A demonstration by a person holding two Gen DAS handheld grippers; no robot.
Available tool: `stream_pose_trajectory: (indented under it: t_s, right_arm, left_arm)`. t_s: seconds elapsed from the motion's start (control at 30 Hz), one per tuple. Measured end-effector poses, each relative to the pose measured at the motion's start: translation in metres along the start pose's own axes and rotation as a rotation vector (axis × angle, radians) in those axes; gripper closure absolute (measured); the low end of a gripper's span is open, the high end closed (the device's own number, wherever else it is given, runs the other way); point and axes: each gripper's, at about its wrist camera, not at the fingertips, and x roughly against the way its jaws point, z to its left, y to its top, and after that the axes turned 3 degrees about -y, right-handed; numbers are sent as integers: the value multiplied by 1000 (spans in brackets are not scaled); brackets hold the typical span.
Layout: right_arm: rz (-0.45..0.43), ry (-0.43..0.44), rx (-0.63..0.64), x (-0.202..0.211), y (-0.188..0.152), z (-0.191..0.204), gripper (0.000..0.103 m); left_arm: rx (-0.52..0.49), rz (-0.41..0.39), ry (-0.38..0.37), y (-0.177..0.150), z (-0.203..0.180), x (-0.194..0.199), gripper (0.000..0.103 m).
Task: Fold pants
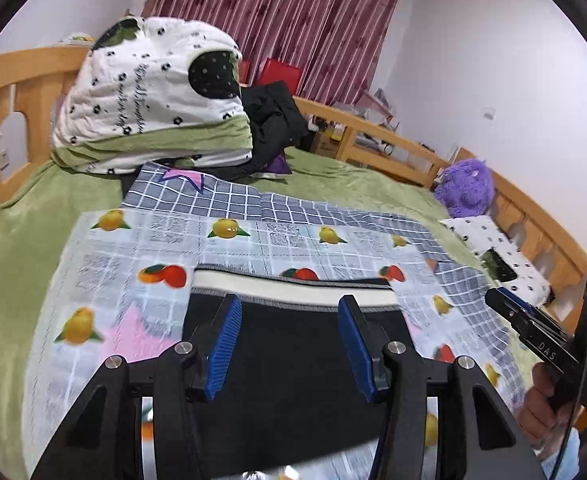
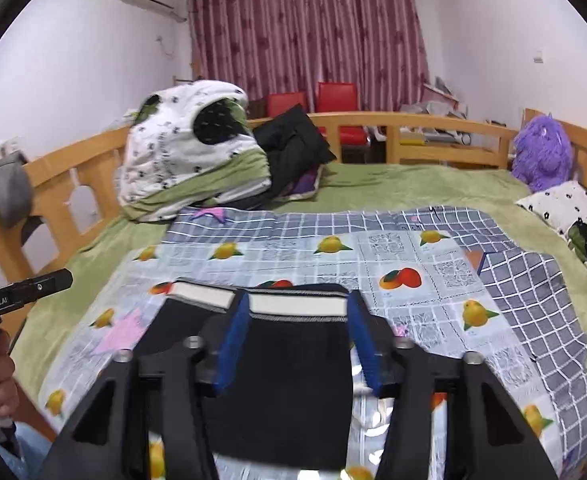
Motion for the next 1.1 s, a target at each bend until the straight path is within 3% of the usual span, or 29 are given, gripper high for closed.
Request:
stream_pose_trajectory:
  t_s: [0.07, 0.1, 0.2, 0.33, 0.43, 0.57, 0.67, 0.73, 0.93, 1.1]
  right_arm:
    - [50, 24, -56, -36, 10, -8, 80]
    - [69, 40, -81, -55, 15, -12, 82]
    - [117, 75, -96, -106, 18, -14, 82]
    - [183, 128, -99, -165, -3, -11, 82]
    - [297, 196, -41, -210, -25, 3, 82]
    - [299, 97, 165, -243, -40, 25, 89]
    - [332, 135, 62, -262, -32, 9, 103]
    - [350, 168, -9, -268, -31, -3, 103]
    - [307, 70, 105, -262, -34, 20, 103]
    - [297, 74, 96, -259, -35, 17, 103]
  left_arm:
    - [4, 11, 15, 10, 0, -31, 55]
    - [0, 22, 10, 14, 1, -49, 55]
    - [-36, 49, 23, 11, 7, -90, 55]
    - [-111, 89, 33, -6, 23, -137, 55]
    - [-143, 157, 41, -12, 32, -169, 55]
    - [-139, 252, 71, -26, 45, -210, 54]
    - [-88, 239, 41, -23, 54, -214, 53]
    - [-62, 234, 40, -21, 58, -218, 53]
    - [-80, 221, 66, -25, 54, -222, 53]
    - [-88, 211, 78, -26, 53, -222, 53]
